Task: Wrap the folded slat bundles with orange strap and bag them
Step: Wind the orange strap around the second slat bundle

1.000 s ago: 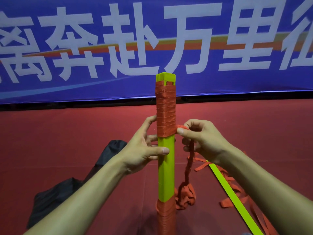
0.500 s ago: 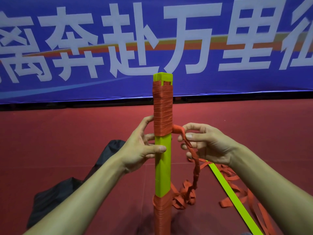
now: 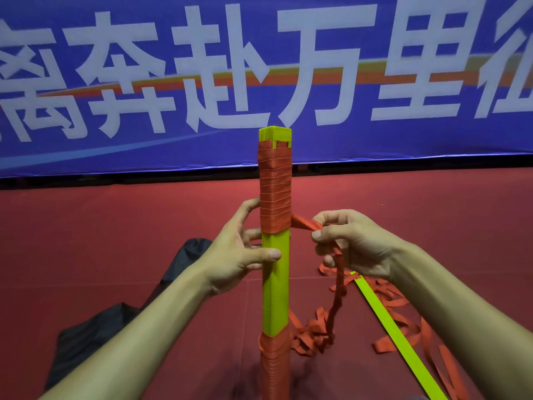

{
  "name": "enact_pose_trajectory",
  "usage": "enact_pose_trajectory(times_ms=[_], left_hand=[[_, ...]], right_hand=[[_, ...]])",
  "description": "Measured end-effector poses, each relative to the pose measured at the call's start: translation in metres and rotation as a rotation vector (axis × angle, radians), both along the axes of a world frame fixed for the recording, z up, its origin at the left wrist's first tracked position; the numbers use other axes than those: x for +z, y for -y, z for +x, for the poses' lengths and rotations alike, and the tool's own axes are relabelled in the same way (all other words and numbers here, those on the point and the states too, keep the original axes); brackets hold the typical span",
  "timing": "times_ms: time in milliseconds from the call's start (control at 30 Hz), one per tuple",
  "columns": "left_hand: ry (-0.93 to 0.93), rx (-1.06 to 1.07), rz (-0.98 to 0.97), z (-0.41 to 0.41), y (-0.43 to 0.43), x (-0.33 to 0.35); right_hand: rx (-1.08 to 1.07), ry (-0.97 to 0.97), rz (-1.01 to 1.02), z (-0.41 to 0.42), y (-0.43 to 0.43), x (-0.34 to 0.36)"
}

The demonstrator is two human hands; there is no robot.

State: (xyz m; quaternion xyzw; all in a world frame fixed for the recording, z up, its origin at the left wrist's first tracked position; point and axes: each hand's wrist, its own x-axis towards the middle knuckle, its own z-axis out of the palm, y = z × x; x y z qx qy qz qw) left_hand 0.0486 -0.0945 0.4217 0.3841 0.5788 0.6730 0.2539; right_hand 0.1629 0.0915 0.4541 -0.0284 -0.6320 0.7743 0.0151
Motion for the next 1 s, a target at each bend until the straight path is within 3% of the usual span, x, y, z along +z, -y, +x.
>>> enact_pose_trajectory(times_ms=[367,700,900,1000], left_hand=[[-0.033,0.071,-0.055,-0.002,0.001,-0.001],[-0.107,0.132,-0.049,0.006,-0.007,-0.001],[-0.18,0.227,-0.033,0.009,-0.012,0.0],[-0.222,0.263,-0.059,0.012,-0.014,0.001]], right_hand=[[-0.13,-0.033,0.188,0.0,0.002,-0.001],[-0.507,-0.096,0.555,-0.012,0.005,-0.01],[-0.389,-0.184,0.477,-0.007,0.017,-0.006],[-0.442,-0.204,0.588,-0.008,0.025,-0.008]])
